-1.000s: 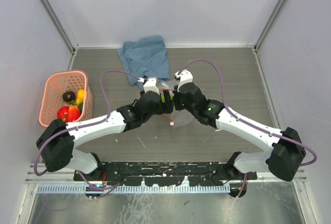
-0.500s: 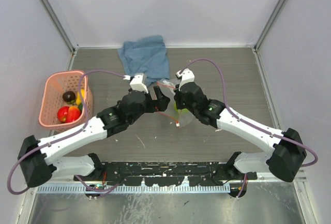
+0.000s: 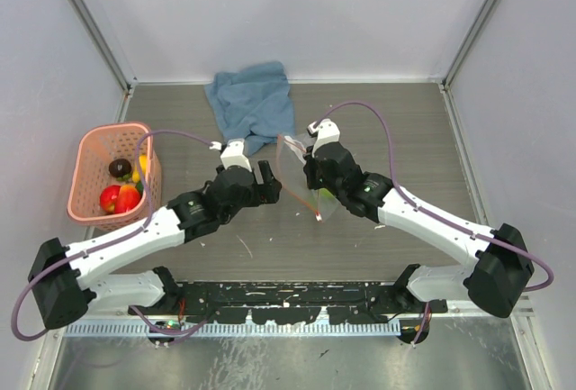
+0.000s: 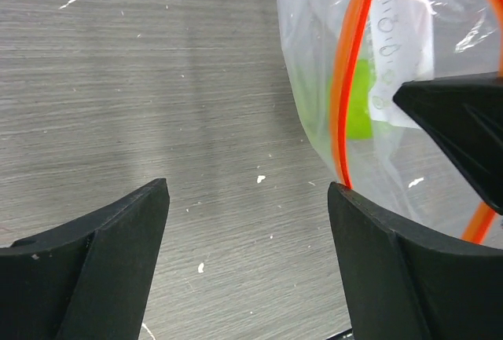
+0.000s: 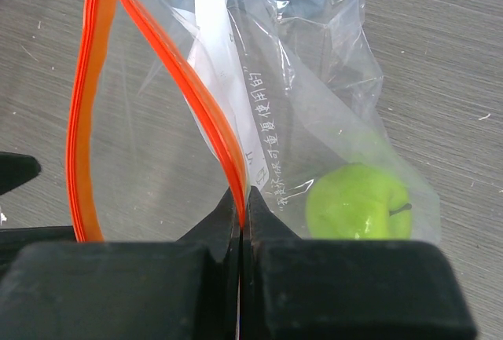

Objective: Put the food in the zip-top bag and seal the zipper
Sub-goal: Place the fake fruit in the zipper food storage bag, then adjust the zipper food storage bag at the center of the board.

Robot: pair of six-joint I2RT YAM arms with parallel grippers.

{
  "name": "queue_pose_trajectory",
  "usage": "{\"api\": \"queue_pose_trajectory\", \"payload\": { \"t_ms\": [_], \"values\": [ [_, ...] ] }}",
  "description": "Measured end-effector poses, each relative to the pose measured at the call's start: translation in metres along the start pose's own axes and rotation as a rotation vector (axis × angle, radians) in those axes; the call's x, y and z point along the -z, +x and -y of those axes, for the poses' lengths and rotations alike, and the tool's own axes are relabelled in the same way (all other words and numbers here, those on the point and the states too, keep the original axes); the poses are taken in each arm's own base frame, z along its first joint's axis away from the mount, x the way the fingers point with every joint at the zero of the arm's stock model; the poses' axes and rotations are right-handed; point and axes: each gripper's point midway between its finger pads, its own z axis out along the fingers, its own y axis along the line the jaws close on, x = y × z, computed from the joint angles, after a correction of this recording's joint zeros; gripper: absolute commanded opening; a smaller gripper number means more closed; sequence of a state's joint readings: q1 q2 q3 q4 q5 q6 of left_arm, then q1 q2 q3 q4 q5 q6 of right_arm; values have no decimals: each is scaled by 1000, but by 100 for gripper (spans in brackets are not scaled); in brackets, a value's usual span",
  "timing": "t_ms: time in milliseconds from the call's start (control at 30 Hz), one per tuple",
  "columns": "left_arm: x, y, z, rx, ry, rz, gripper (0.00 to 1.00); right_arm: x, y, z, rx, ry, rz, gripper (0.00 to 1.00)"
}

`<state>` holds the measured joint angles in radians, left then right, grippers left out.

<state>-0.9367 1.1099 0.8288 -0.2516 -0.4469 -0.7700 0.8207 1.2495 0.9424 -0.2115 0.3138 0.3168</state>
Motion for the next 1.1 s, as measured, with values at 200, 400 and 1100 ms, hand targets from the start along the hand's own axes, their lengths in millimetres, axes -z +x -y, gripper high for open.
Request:
{"api": "queue_pose_trajectory", "payload": {
  "t_ms": [200, 400, 1100],
  "values": [
    [-17, 12, 7, -27, -8, -51, 79, 2, -1, 0, 1, -3, 3, 1],
    [-18, -1, 27, -15, 45, -32, 81, 4, -2, 1, 17, -5, 6, 1],
    [-11, -22, 46, 19, 117, 24, 76, 5, 2, 5, 61, 4, -13, 1]
  ]
}}
